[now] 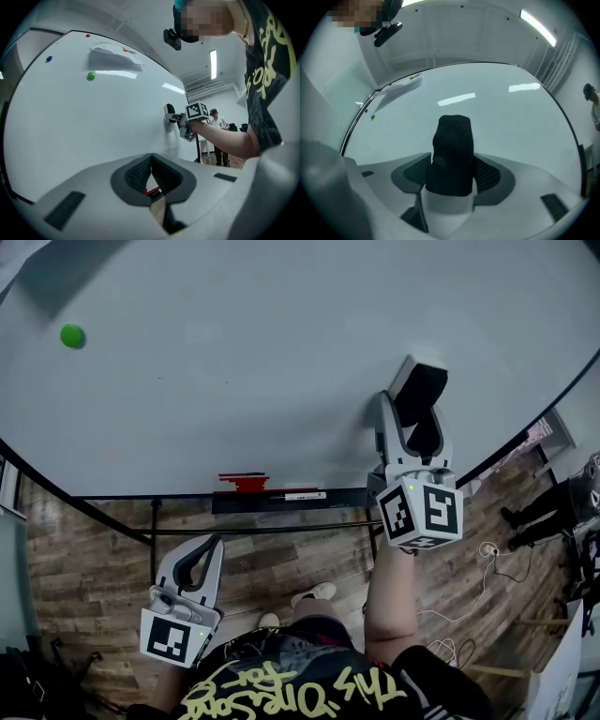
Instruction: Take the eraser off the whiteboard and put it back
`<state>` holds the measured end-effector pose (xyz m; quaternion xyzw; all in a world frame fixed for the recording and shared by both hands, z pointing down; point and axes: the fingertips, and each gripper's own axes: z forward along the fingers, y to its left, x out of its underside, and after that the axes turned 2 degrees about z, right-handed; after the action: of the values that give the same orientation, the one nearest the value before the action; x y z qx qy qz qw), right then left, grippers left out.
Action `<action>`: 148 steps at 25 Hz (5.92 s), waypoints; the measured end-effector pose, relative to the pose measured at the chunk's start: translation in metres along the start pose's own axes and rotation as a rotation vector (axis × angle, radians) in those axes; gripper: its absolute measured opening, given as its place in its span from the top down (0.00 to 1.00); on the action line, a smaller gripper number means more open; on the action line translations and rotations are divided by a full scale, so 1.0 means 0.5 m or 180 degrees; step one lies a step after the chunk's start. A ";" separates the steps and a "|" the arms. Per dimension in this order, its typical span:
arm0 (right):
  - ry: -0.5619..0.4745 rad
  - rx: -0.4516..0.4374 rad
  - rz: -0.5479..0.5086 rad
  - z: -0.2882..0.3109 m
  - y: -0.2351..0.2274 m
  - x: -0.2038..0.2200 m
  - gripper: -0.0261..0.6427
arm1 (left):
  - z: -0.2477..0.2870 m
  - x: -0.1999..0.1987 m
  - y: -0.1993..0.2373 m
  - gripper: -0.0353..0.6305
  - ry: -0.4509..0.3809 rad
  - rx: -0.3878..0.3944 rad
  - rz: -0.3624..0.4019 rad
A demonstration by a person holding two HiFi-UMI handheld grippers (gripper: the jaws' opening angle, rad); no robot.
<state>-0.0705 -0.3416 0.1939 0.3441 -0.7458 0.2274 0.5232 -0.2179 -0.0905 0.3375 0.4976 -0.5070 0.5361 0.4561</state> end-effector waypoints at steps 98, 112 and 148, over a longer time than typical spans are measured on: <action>0.0514 -0.0934 0.0578 -0.328 0.185 0.095 0.94 | 0.040 -0.046 -0.124 0.94 -0.0158 0.0682 0.0134; 0.0648 -0.1105 0.0608 -0.355 0.231 0.125 0.94 | 0.029 -0.045 -0.134 0.94 -0.0136 0.0693 0.0126; 0.0799 -0.1205 0.0459 -0.378 0.268 0.147 0.95 | 0.019 -0.048 -0.141 0.94 -0.0157 0.0772 0.0128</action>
<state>-0.0692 -0.1412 0.3313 0.1547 -0.7269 0.1613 0.6494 -0.1448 -0.0948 0.3197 0.5518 -0.4594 0.5901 0.3691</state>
